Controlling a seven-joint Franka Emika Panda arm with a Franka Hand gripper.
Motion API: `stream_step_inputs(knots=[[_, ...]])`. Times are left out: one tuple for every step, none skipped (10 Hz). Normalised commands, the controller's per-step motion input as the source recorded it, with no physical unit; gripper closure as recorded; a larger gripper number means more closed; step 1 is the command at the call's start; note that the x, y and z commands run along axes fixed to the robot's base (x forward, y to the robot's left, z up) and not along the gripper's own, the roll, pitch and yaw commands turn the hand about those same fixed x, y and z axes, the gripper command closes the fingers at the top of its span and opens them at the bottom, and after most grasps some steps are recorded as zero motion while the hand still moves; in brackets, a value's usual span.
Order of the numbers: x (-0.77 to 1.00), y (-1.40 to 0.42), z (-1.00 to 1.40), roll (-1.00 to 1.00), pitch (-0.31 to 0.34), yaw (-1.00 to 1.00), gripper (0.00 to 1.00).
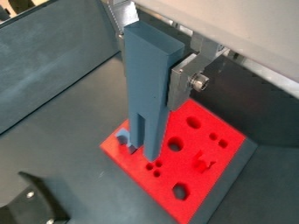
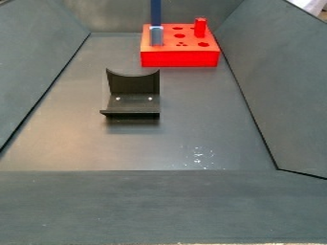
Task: Pick up the double-square object. Move up. Rotate the double-square object. Place the double-square object on the fixture. Regrasp the double-square object. Move to above the board. Insert the double-square object.
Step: Move to above the board, then insert the double-square object.
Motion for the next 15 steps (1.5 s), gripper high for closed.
stream_step_inputs(knots=[[-0.03,0.01,0.0,-0.25,-0.04,-0.02,1.0],[0.47,-0.49,-0.53,-0.15,0.06,0.39,1.0],[0.33,-0.37,-0.55,-0.12,0.044,0.59,1.0],[0.14,-0.37,-0.33,0.0,0.0,0.71,1.0],[0.0,-0.27,-0.17,0.0,0.0,0.83,1.0],[0.24,-0.26,-0.3,0.0,0.024,0.74,1.0],[0.68,-0.28,-0.51,-0.15,-0.076,0.23,1.0],[0.66,-0.26,-0.5,-0.15,-0.171,0.0,1.0],[0.75,-0.17,-0.57,-0.1,-0.173,-0.23,1.0],[0.67,-0.09,-0.65,0.0,-0.121,-0.39,1.0],[0.69,-0.11,-0.6,0.05,-0.071,-0.39,1.0],[0.55,-0.11,-0.57,0.12,-0.026,-0.31,1.0],[0.43,-0.09,-0.46,0.11,0.0,-0.42,1.0],[0.11,-0.05,-0.34,0.0,-0.001,-0.08,1.0],[0.03,-0.05,-0.32,-0.04,-0.019,0.05,1.0]])
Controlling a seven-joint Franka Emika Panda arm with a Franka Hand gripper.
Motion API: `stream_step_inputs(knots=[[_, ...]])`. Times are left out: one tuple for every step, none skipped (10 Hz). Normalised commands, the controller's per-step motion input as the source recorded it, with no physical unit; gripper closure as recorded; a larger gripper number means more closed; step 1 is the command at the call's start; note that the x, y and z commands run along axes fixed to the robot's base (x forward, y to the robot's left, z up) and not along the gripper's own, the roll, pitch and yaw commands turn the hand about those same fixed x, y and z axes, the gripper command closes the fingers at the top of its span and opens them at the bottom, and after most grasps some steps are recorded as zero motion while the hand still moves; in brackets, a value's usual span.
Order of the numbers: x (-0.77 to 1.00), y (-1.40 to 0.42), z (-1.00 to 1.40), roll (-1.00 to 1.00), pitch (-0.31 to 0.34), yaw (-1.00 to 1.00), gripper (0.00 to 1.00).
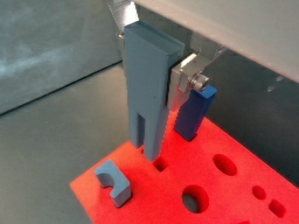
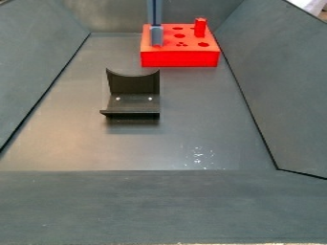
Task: Pick up the double-square object. Move up. Rotate the double-square object. Place the double-square object on the fixture. Regrasp the double-square object. Move to above the board. Insert the double-square object.
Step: Insert the double-square object.
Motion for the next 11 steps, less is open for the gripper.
stream_step_inputs(knots=[[0.0,-0.08,-0.37,-0.06,-0.01,0.17,1.0],[-0.05,-0.04,-0.34,0.0,0.0,0.24,1.0],[-0.09,-0.07,-0.29,0.0,0.0,0.2,1.0],[0.02,-0.18,-0.31,-0.04,-0.051,0.03,1.0],[0.19,-0.17,-0.25,0.0,-0.003,-0.21,1.0],[0.23,-0.18,-0.2,-0.04,-0.023,-0.33,1.0],[0.25,-0.1,-0.19,-0.05,-0.049,-0.38,1.0],[0.18,0.0,-0.24,0.0,0.0,-0.29,1.0],[0.0,0.0,-0.25,0.04,0.0,-0.15,1.0],[-0.2,0.0,-0.2,0.0,0.0,0.0,1.0],[-0.2,0.0,-0.21,-0.03,-0.013,0.06,1.0]])
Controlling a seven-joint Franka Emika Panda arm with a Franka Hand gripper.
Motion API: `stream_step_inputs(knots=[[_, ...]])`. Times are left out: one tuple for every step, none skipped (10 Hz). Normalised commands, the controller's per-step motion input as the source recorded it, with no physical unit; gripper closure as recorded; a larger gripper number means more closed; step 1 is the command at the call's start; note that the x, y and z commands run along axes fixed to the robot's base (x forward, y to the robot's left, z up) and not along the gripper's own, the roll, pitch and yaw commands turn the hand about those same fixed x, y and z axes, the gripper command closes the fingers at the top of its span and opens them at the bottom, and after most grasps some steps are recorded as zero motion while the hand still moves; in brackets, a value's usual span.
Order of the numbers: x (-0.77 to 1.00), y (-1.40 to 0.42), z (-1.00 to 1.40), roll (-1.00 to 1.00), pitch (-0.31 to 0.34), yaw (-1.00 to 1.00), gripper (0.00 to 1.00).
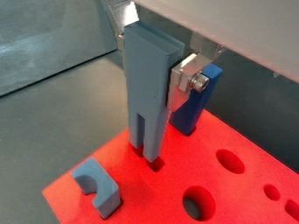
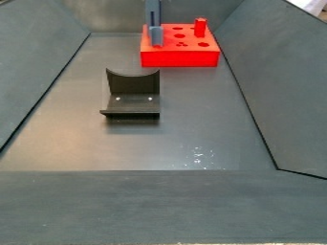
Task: Pick up the double-square object. Move up. Rotate the double-square object. Place the double-square object on the fixture. Regrasp the double-square object. Move to above the board. Insert the double-square object.
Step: Insert the double-square object.
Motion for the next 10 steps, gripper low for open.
stream_step_inputs(knots=[[-0.27,0.0,-0.19,0.0,0.0,0.12,1.0],[-0.3,0.0,-0.19,0.0,0.0,0.15,1.0],[0.0,0.0,-0.27,0.0,-0.007,0.09,1.0],[0.11,0.0,-0.34,0.03,-0.021,0.03,1.0],[0.11,0.0,-0.42,0.05,-0.041,0.0,1.0],[0.11,0.0,-0.4,0.15,-0.011,0.0,1.0],[0.09,0.0,-0.36,0.22,0.0,0.0,1.0],[0.01,0.0,-0.44,0.21,0.0,0.0,1.0],[0.0,0.0,-0.58,0.18,-0.06,0.0,1.0],[0.0,-0.04,-0.57,0.17,-0.061,0.0,1.0]])
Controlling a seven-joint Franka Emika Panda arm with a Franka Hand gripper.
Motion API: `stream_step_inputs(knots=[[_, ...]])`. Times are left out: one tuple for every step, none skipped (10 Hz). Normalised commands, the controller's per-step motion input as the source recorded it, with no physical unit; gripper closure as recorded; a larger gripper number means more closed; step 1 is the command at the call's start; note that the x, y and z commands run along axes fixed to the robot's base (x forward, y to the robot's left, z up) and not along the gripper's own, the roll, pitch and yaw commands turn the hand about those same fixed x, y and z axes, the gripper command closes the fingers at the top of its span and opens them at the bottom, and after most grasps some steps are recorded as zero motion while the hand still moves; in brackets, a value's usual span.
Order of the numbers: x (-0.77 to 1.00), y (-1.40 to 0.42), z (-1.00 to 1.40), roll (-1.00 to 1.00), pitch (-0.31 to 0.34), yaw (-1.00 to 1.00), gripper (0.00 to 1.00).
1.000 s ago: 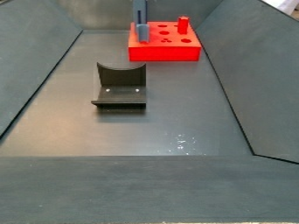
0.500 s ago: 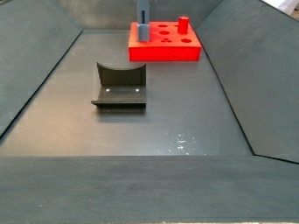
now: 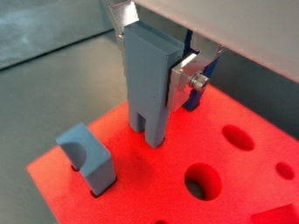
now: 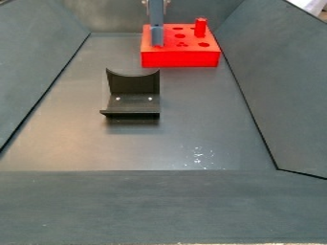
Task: Pick up the double-square object. Move up. Rotate the double-square object. Place the double-square object on the fixture. Regrasp the double-square object. Move to above the board. Insert the double-square object.
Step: Insert the double-square object.
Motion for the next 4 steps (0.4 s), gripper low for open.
stream_step_inputs(knots=[[0.0,0.0,-0.28,0.0,-0.07,0.0,1.0],[0.0,0.0,-0.09,-0.06,-0.073,0.0,1.0],[0.0,0.0,-0.03,-0.02,-0.051,0.0,1.0],[0.0,0.0,0.0,0.0,-0.01,0.0,1.0]])
